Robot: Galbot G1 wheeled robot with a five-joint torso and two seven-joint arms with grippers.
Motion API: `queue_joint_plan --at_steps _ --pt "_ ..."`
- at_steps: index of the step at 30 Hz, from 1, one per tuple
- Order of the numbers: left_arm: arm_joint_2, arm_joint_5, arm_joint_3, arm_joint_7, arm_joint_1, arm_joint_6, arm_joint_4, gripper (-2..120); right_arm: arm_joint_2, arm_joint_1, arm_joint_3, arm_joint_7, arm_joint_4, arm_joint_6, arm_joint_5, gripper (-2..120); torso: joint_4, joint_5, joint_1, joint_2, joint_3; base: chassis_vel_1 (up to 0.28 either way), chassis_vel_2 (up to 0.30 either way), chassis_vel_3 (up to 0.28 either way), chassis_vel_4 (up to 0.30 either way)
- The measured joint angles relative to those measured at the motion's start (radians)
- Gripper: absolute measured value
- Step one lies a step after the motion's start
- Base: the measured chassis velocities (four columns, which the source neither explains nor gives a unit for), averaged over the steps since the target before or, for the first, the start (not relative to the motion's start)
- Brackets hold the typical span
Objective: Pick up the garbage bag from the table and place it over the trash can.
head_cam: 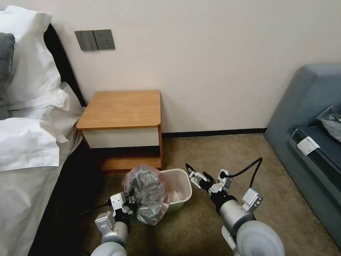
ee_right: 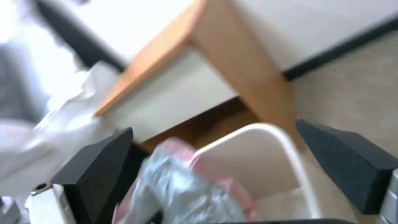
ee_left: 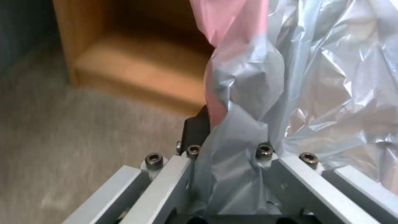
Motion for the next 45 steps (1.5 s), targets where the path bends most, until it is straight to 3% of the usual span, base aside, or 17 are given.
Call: queue_joint_plan --at_steps 4,10,21,39,42,45 --pt "0.003 0.037 -0.013 0.044 0.013 -0.062 -0.013 7 -0.022 0.034 -0.056 -0.071 0.013 -0.04 -0.082 100 0.0 0.0 0.0 0.0 0.0 0.0 0.0 0.0 0.0" --pt "0.006 0.111 -0.039 0.133 0.035 -0.148 -0.029 7 -0.019 0.171 -0.185 -0.071 -0.051 -0.087 -0.176 100 0.0 -0.0001 0.0 0.0 0.0 0.0 0.0 0.0 0.0" --pt "0.003 0.159 -0.061 0.166 0.065 -0.183 -0.059 7 0.015 0.34 -0.288 -0.025 -0.172 -0.132 -0.181 100 0.0001 0.0 0.0 0.0 0.0 0.0 0.0 0.0 0.0" --pt "-0.007 0.204 -0.085 0.198 0.076 -0.204 -0.077 7 0.046 0.466 -0.369 -0.082 -0.274 -0.126 -0.084 99 0.0001 0.0001 0.0 0.0 0.0 0.0 0.0 0.0 0.0" --pt "-0.006 0.204 -0.089 0.199 0.076 -0.205 -0.079 7 0.049 0.471 -0.375 -0.088 -0.281 -0.123 -0.083 92 0.0 0.0 0.0 0.0 0.0 0.0 0.0 0.0 0.0" --pt "-0.006 0.202 -0.092 0.199 0.077 -0.205 -0.082 7 0.049 0.471 -0.382 -0.099 -0.292 -0.115 -0.088 78 0.0 0.0001 0.0 0.0 0.0 0.0 0.0 0.0 0.0"
